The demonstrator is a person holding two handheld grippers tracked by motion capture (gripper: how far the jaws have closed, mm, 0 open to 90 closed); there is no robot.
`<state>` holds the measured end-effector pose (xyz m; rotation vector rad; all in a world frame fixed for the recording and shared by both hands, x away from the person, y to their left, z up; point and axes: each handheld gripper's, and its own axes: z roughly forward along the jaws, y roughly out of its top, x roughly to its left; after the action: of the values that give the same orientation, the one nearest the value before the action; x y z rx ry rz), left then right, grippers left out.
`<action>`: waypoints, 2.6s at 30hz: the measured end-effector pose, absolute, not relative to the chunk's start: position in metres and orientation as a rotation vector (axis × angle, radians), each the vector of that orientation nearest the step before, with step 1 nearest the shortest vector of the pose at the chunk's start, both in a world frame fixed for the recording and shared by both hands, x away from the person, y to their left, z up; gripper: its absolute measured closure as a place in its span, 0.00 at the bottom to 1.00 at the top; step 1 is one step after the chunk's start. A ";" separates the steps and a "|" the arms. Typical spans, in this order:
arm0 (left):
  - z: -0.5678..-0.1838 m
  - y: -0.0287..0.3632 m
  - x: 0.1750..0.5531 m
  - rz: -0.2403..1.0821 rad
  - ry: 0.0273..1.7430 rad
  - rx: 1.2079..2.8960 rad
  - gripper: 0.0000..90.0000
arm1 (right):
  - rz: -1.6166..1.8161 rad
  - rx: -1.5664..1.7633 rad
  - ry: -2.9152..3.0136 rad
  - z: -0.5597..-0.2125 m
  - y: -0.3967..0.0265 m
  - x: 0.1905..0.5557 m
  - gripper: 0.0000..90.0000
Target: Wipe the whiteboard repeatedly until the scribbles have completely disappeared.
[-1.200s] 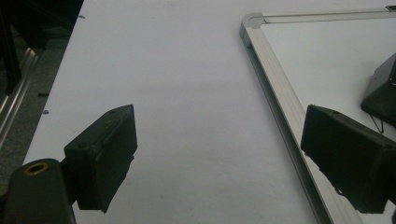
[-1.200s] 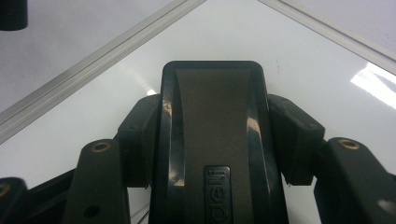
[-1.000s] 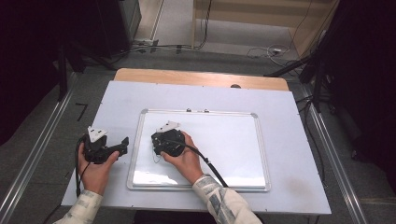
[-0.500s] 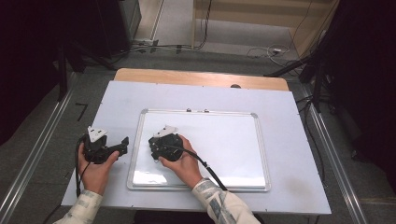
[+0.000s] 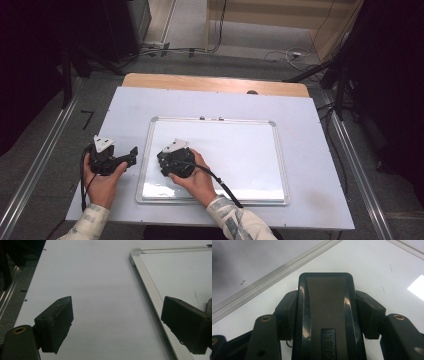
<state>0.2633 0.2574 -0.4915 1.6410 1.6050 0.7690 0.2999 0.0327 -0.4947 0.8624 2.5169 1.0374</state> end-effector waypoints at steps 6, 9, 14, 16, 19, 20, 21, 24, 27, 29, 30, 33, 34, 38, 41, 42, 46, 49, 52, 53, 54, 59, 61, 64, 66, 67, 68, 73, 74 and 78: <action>-0.491 0.257 0.263 0.769 1.605 1.641 0.13 | 1.044 0.838 2.530 -0.495 0.031 0.293 0.43; -0.492 0.257 0.263 0.769 1.604 1.642 0.13 | 1.046 0.835 2.535 -0.495 0.031 0.289 0.43; -0.491 0.257 0.263 0.769 1.604 1.644 0.13 | 1.049 0.810 2.545 -0.495 0.029 0.284 0.43; -0.491 0.257 0.263 0.770 1.604 1.645 0.13 | 1.052 0.801 2.549 -0.495 0.028 0.282 0.43; -0.491 0.257 0.263 0.770 1.605 1.642 0.13 | 1.052 0.797 2.552 -0.495 0.027 0.279 0.43; -0.491 0.257 0.263 0.770 1.605 1.641 0.13 | 1.051 0.794 2.555 -0.495 0.027 0.277 0.43; -0.491 0.257 0.263 0.769 1.605 1.641 0.13 | 1.050 0.781 2.559 -0.495 0.026 0.277 0.43; -0.491 0.257 0.263 0.768 1.605 1.643 0.13 | 1.050 0.775 2.561 -0.495 0.025 0.275 0.43; -0.491 0.257 0.263 0.770 1.603 1.642 0.13 | 1.050 0.780 2.558 -0.496 0.026 0.275 0.43; -0.491 0.257 0.262 0.770 1.603 1.639 0.13 | 1.045 0.781 2.561 -0.495 0.026 0.276 0.43; -0.491 0.258 0.262 0.770 1.604 1.640 0.13 | 1.045 0.781 2.561 -0.495 0.026 0.276 0.43; -0.491 0.257 0.262 0.771 1.604 1.643 0.13 | 1.045 0.789 2.553 -0.496 0.026 0.280 0.43; -0.490 0.258 0.261 0.769 1.603 1.642 0.13 | 1.045 0.799 2.553 -0.495 0.027 0.281 0.43; -0.491 0.258 0.261 0.769 1.605 1.638 0.13 | 1.043 0.808 2.545 -0.495 0.027 0.287 0.43; -0.491 0.258 0.261 0.768 1.605 1.637 0.13 | 1.043 0.812 2.536 -0.496 0.028 0.291 0.43; -0.491 0.258 0.261 0.768 1.604 1.637 0.13 | 1.042 0.822 2.535 -0.495 0.028 0.292 0.43; -0.491 0.258 0.261 0.767 1.605 1.637 0.13 | 1.039 0.829 2.530 -0.495 0.028 0.297 0.43; -0.491 0.259 0.261 0.767 1.606 1.636 0.13 | 1.035 0.846 2.521 -0.495 0.028 0.302 0.43; -0.491 0.259 0.261 0.766 1.606 1.634 0.13 | 1.027 0.853 2.516 -0.495 0.028 0.307 0.43; -0.491 0.259 0.261 0.765 1.606 1.635 0.13 | 1.027 0.853 2.516 -0.495 0.028 0.307 0.43; -0.491 0.259 0.261 0.765 1.605 1.635 0.13 | 1.022 0.871 2.505 -0.495 0.028 0.312 0.43; -0.491 0.259 0.261 0.766 1.607 1.633 0.13 | 1.011 0.890 2.492 -0.494 0.029 0.323 0.43; -0.491 0.259 0.261 0.766 1.609 1.633 0.13 | 1.004 0.905 2.485 -0.494 0.029 0.328 0.43; -0.491 0.259 0.261 0.765 1.606 1.633 0.12 | 0.994 0.927 2.466 -0.493 0.030 0.339 0.43; -0.491 0.260 0.261 0.764 1.606 1.632 0.13 | 0.993 0.932 2.465 -0.493 0.030 0.341 0.43; -0.491 0.260 0.261 0.762 1.607 1.632 0.13 | 0.982 0.940 2.458 -0.493 0.030 0.346 0.43; -0.491 0.260 0.261 0.762 1.608 1.631 0.13 | 0.979 0.948 2.454 -0.493 0.030 0.347 0.43; -0.491 0.260 0.261 0.761 1.607 1.631 0.13 | 0.969 0.969 2.444 -0.492 0.030 0.356 0.43; -0.491 0.260 0.261 0.762 1.607 1.631 0.13 | 0.968 0.968 2.442 -0.492 0.030 0.357 0.43; -0.491 0.260 0.261 0.761 1.608 1.632 0.13 | 0.959 0.953 2.439 -0.492 0.031 0.357 0.43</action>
<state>0.2614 0.2599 -0.4913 1.6322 1.6076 0.7614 0.3572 0.0306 -0.4925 0.9531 2.4389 0.9591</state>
